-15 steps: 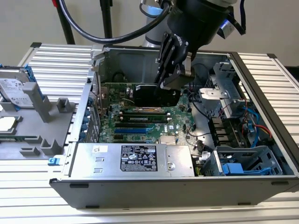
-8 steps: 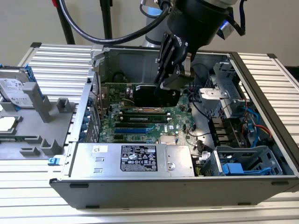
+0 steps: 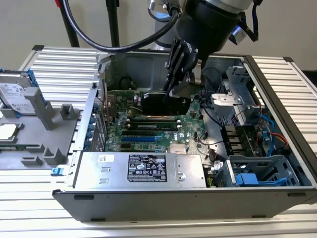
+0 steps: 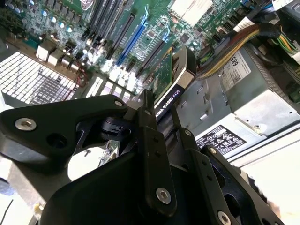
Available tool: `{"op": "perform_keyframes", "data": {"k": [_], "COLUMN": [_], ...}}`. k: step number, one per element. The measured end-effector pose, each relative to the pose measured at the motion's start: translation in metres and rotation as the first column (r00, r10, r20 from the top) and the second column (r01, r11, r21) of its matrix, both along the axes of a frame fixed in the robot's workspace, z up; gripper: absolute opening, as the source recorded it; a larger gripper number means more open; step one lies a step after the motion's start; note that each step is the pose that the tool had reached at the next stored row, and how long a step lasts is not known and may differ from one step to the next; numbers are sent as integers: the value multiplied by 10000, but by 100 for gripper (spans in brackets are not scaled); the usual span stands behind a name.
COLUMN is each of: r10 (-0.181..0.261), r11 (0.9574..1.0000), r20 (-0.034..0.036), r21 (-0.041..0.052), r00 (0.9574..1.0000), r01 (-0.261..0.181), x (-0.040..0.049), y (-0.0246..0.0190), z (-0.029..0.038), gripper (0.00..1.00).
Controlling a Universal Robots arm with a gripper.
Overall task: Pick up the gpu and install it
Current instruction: 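Insert the gpu into the slot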
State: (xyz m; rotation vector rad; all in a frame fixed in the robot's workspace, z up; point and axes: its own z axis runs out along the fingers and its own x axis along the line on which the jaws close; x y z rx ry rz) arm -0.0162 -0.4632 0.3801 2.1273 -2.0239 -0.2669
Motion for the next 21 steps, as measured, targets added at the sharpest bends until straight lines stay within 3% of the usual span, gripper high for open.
{"op": "perform_keyframes", "data": {"k": [14, 18, 21], "r10": [-2, -5, -8], "r11": [10000, 10000, 10000], "r20": [13, 109, 205], "r21": [0, 2, 63], "r00": [10000, 9999, 9998], "r01": [2, 5, 7], "x": [0, 0, 0], "y": [0, 0, 0], "z": [-72, -92, -106], "gripper": [0, 0, 0]}}
